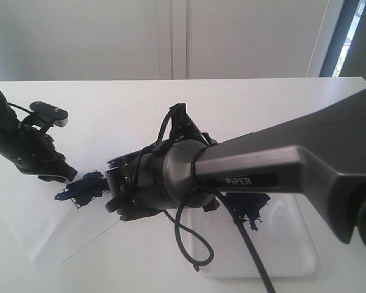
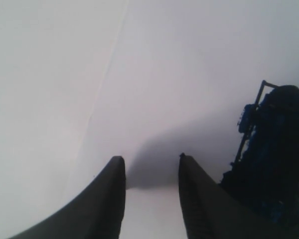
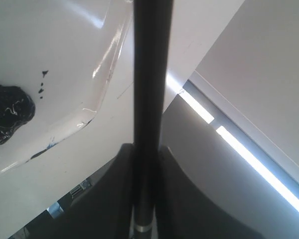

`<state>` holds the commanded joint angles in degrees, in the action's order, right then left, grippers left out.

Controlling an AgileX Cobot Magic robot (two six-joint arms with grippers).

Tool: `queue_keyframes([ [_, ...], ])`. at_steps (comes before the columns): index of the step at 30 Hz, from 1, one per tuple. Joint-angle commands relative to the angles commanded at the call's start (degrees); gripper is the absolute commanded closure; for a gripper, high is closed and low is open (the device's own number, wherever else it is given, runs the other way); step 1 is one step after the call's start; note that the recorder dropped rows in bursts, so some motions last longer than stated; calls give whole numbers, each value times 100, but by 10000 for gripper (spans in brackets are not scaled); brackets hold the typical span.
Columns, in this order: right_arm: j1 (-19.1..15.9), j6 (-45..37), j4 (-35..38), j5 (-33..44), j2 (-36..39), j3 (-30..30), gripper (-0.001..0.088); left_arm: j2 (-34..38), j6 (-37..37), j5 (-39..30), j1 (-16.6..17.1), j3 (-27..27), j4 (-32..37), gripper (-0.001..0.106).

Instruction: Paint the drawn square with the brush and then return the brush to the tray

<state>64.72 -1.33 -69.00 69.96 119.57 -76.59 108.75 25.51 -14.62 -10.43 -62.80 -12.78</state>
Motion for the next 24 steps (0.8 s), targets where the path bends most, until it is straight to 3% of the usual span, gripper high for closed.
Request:
queue_keyframes([
  [13, -26, -2, -16, 0, 0, 0, 868, 0, 0, 0, 0, 0, 0, 641],
  [18, -26, 663, -487, 0, -149, 0, 868, 0, 0, 15, 0, 0, 0, 641],
  [24, -99, 1046, 154, 0, -614, 0, 868, -11, 0, 16, 0, 0, 0, 641],
])
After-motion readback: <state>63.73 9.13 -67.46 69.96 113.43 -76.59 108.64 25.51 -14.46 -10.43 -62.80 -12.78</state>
